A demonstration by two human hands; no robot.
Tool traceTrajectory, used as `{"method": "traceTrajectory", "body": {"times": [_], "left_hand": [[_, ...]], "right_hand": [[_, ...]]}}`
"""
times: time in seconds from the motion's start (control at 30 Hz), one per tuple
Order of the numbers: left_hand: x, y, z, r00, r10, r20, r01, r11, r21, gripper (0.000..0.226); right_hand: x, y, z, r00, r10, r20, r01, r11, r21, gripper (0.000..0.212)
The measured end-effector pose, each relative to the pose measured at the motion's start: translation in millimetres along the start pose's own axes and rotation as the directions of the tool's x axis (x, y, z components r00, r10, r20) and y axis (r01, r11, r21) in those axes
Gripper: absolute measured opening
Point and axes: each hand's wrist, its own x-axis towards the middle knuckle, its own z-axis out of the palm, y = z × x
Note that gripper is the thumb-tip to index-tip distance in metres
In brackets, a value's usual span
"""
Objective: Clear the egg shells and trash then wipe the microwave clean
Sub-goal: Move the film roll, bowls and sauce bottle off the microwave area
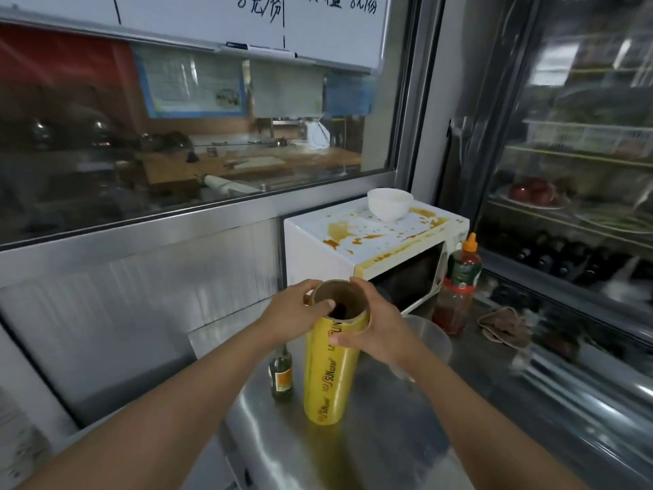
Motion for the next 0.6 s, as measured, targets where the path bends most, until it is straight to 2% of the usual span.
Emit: {"method": "traceTrajectory", "body": {"times": [0.17,0.27,0.43,0.6], "left_hand": [[25.8,-12.5,-7.8,0.995,0.065,0.075,-0.061,0.997,-0.055,0.032],[40.8,-19.2,-10.7,0.982,0.096,0.160,-0.086,0.994,-0.066,0.034],[65.6,-27.2,-12.6,0.963,0.143,0.229,-0.142,0.990,-0.019,0.041],[79.3,-33.3,-17.3,0.947,0.152,0.284,-0.141,0.988,-0.061,0.041]], "right_hand": [[11.1,-2.4,6.5,0.996,0.077,-0.040,-0.076,0.997,0.009,0.100],[12.3,-9.7,6.9,0.989,0.129,-0.078,-0.132,0.990,-0.039,0.107],[15.5,-24.3,10.9,0.965,0.214,-0.153,-0.231,0.967,-0.103,0.094],[18.0,-27.0,24.7,0.929,0.270,-0.252,-0.308,0.943,-0.124,0.095]]}}
